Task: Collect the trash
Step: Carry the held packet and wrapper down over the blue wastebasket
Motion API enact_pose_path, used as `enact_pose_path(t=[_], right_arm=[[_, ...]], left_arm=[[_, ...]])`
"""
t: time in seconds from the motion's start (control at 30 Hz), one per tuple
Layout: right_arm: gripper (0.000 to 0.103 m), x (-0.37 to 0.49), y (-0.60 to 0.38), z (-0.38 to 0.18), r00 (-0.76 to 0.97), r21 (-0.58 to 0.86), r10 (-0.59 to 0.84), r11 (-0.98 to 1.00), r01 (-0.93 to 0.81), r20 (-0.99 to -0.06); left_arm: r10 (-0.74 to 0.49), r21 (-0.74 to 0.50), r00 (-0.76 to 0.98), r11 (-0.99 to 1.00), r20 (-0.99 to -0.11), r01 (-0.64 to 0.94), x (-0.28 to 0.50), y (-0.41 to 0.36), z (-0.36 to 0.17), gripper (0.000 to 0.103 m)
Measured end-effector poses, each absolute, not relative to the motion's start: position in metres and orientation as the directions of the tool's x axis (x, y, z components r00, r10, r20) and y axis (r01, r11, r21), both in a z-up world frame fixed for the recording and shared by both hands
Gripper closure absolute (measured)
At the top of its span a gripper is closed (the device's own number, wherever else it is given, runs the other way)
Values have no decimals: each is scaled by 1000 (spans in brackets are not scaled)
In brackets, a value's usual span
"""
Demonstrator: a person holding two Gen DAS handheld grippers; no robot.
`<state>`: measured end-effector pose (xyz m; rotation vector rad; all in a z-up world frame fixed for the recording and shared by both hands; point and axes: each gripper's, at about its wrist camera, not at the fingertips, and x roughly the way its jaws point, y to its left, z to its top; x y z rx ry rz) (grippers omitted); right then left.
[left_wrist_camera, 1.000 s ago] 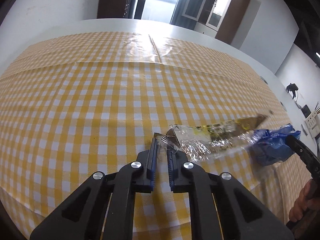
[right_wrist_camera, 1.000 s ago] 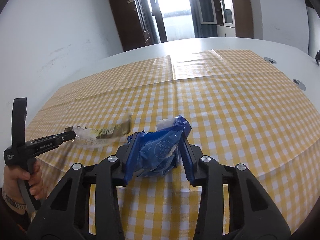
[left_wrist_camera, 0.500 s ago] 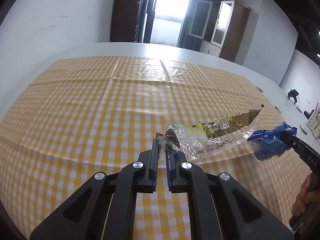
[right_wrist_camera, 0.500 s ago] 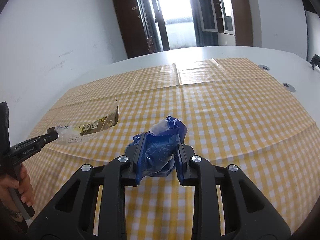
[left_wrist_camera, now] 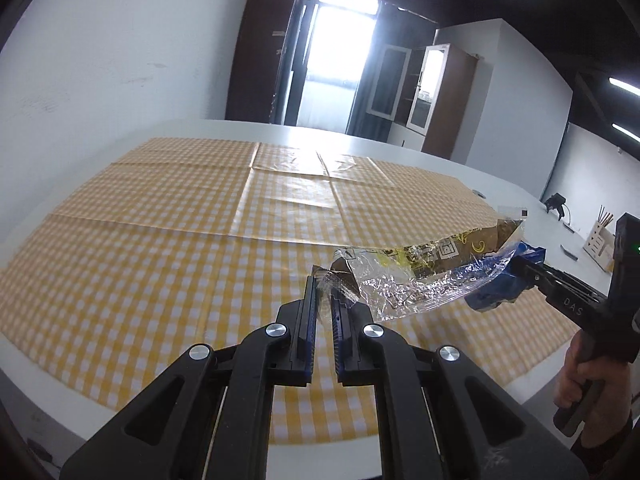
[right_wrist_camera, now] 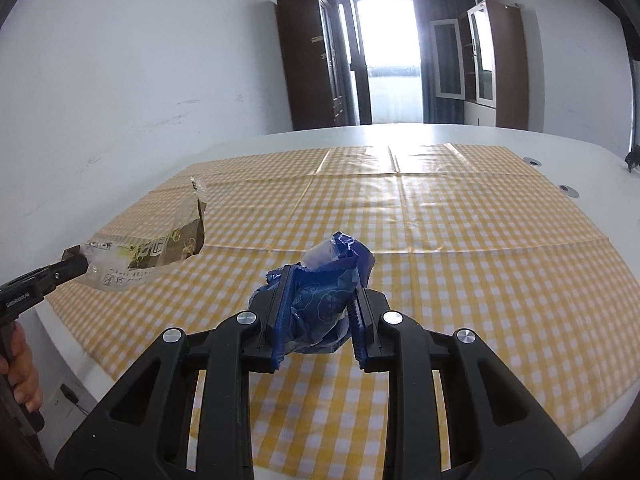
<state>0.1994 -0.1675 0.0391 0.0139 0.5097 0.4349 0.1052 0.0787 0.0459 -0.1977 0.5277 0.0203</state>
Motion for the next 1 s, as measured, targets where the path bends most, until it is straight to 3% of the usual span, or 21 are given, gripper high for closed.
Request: enact_pose_path(t=[0.67,1.0], right_arm=[[79,39,-200,10,687,113,533,823,-557,-493],[79,-12,-207,-34,612,118,550,791,-601,-569]], left_arm=[[-119,-246,804,969,-582,-34,-8,71,-17,97],[-124,-242,753,969,-647,-48,-44,59,-61,97]])
